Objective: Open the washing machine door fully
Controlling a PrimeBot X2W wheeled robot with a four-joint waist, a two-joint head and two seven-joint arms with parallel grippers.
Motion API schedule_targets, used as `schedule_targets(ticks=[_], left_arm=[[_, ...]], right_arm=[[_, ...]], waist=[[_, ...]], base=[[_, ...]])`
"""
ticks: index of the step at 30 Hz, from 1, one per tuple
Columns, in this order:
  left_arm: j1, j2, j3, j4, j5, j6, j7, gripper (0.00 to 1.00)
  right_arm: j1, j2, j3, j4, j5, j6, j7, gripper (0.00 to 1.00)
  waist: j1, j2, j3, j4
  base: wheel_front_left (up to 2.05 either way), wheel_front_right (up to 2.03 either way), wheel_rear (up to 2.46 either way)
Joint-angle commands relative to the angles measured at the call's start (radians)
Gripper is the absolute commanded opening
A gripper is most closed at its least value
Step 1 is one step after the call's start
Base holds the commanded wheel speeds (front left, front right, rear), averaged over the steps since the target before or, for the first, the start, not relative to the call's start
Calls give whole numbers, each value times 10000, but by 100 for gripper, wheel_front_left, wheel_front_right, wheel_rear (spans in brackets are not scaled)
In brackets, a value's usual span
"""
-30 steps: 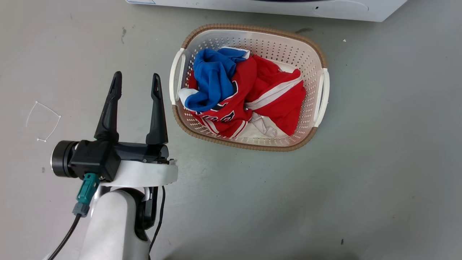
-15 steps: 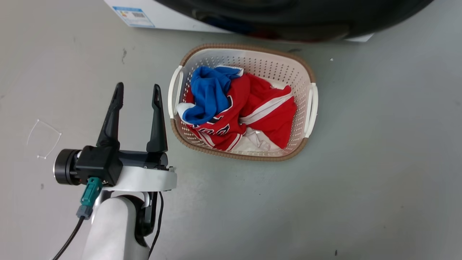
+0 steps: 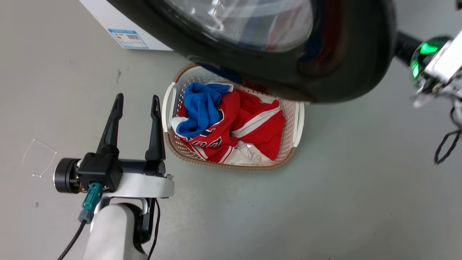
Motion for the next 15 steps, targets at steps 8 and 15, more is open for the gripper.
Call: schedule_targets(ticks=[8,15], left_arm=[[413,-16,121,193,138,-86,-28,100],[630,-16,110,285,174,-108,-28,100]], right_arm=[[1546,441,364,-1263,377,29,316,0],[2641,807,701,-2292,652,29,439,0]], waist=[[0,0,-605,-104],[0,0,-1066,-128]], base=[[0,0,0],[0,0,0]])
